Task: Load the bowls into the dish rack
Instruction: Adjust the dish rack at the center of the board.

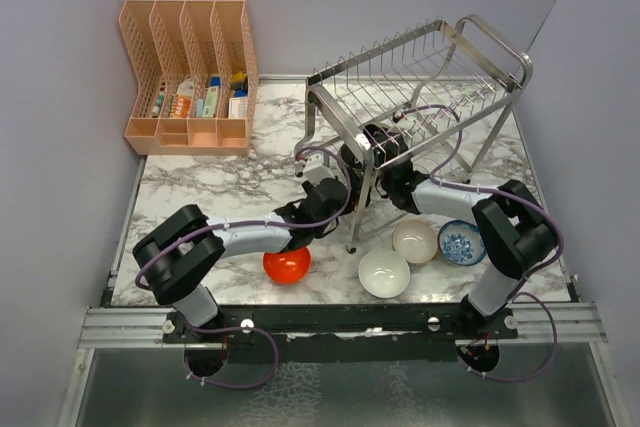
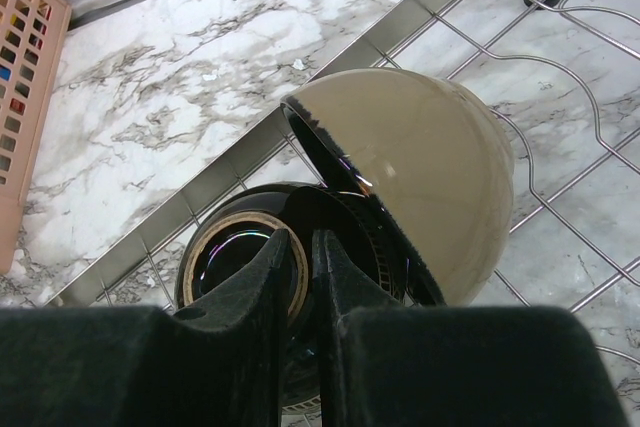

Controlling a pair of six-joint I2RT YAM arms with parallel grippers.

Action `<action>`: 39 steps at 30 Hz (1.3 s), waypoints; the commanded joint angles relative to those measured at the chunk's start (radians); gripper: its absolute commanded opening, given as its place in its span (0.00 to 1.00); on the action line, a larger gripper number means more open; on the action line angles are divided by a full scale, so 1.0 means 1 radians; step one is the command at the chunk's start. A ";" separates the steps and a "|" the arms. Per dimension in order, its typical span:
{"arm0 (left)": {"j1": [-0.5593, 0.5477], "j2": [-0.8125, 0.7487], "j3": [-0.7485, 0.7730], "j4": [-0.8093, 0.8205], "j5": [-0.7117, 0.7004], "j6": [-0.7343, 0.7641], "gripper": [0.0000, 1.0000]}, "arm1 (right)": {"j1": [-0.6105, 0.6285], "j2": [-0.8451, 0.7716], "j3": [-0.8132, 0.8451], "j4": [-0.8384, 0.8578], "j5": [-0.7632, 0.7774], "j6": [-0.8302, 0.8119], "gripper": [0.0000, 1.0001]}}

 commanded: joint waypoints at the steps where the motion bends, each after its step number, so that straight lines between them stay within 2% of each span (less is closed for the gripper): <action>1: 0.000 -0.062 -0.058 -0.029 -0.072 0.015 0.88 | -0.018 0.047 -0.063 -0.218 0.003 -0.026 0.13; 9: -0.019 -0.127 -0.040 -0.045 -0.107 0.113 0.88 | -0.027 0.053 -0.065 -0.229 0.018 -0.012 0.13; 17: -0.028 -0.040 -0.044 0.115 0.032 0.213 0.85 | -0.032 0.022 -0.076 -0.230 0.017 -0.013 0.13; 22: -0.013 -0.003 -0.024 0.132 0.062 0.244 0.84 | -0.034 0.011 -0.081 -0.228 0.012 -0.014 0.13; 28: -0.011 -0.034 -0.036 0.139 0.041 0.269 0.84 | -0.036 0.014 -0.082 -0.225 0.010 -0.013 0.13; 32: -0.011 -0.071 -0.062 0.150 0.039 0.291 0.77 | -0.035 0.021 -0.078 -0.227 0.009 -0.014 0.13; 39: -0.013 -0.232 -0.179 0.119 -0.015 0.308 0.74 | -0.040 0.019 -0.078 -0.222 -0.001 -0.023 0.13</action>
